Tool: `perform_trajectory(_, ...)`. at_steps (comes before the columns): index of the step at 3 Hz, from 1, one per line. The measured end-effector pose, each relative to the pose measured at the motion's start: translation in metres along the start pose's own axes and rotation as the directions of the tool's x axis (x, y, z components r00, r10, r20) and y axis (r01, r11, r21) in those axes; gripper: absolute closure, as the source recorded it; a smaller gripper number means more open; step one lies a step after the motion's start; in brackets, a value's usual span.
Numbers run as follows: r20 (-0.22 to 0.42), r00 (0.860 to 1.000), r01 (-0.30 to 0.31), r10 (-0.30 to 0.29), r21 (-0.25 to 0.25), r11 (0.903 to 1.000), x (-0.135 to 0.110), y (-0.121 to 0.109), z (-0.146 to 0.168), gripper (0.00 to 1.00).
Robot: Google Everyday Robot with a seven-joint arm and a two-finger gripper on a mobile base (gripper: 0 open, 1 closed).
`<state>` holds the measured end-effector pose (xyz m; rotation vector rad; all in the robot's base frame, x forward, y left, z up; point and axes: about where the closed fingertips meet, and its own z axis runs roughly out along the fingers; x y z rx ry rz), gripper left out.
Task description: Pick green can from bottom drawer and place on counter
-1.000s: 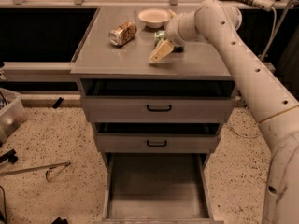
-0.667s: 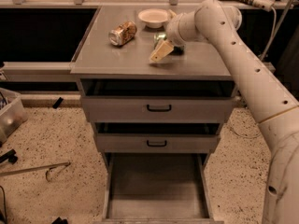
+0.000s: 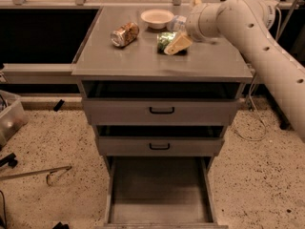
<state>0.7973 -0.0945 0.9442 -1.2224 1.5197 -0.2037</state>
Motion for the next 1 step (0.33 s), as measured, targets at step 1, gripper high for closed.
perform_trajectory(1, -0.023, 0.999, 0.028, -0.025, 0.167, 0.9856, 0.0001, -0.0244, -0.0679, 0.0)
